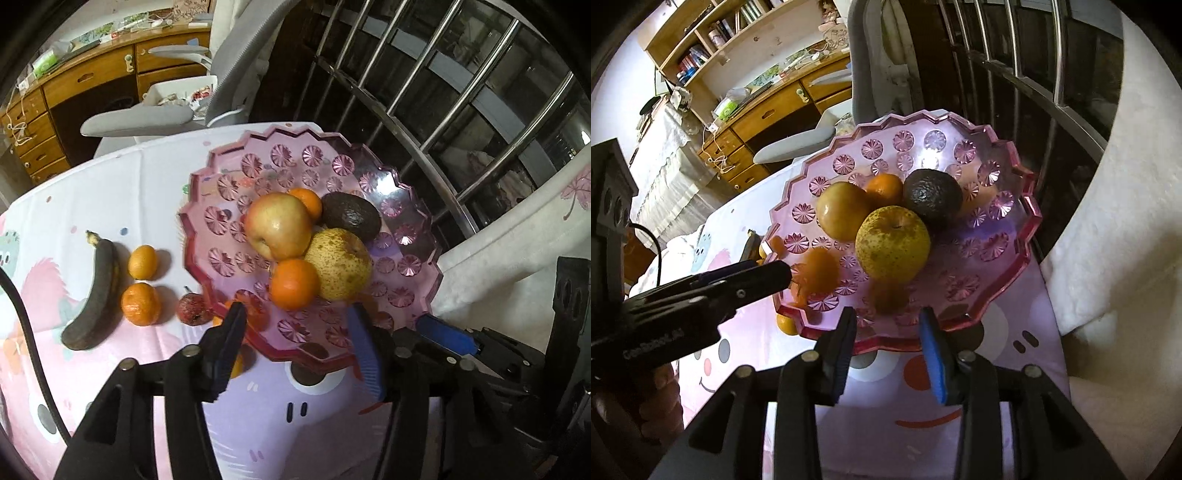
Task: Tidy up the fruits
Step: 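Open both tools over the bowl and withdraw toward the banana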
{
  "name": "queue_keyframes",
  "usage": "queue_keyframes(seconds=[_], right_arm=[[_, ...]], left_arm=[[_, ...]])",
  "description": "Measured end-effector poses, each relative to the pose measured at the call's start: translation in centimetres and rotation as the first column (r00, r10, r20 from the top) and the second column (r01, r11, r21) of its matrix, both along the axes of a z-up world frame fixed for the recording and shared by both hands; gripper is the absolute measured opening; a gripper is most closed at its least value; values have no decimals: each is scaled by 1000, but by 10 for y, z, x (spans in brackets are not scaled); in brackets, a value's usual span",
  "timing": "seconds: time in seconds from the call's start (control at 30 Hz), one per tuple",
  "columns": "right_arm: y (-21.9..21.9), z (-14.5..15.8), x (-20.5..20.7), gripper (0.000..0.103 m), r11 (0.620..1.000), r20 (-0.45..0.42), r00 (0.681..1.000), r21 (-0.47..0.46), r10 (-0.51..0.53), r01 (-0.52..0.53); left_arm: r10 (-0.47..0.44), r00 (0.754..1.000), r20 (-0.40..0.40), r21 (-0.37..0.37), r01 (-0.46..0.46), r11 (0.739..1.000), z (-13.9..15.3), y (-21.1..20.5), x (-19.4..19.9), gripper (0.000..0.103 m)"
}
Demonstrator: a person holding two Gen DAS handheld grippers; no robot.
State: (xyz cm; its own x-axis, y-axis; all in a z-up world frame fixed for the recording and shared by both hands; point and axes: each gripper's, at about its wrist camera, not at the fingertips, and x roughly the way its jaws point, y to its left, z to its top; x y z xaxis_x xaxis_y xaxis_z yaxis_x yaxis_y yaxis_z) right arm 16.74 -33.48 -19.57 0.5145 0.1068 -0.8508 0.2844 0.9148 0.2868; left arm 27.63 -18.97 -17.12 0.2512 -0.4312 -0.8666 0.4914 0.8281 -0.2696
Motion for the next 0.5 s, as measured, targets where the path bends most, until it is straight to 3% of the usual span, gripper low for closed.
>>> queue_keyframes(seconds=[0.23, 0.5], right_arm=[[8, 3, -6, 40, 996, 0, 998, 72, -55, 55], [27, 0, -15, 40, 980, -30, 993, 160, -117, 121]], left_arm=[[25, 1000, 12, 22, -25, 999, 10, 28, -2, 68], [49, 999, 3, 120, -49, 992, 10, 81, -5, 78]])
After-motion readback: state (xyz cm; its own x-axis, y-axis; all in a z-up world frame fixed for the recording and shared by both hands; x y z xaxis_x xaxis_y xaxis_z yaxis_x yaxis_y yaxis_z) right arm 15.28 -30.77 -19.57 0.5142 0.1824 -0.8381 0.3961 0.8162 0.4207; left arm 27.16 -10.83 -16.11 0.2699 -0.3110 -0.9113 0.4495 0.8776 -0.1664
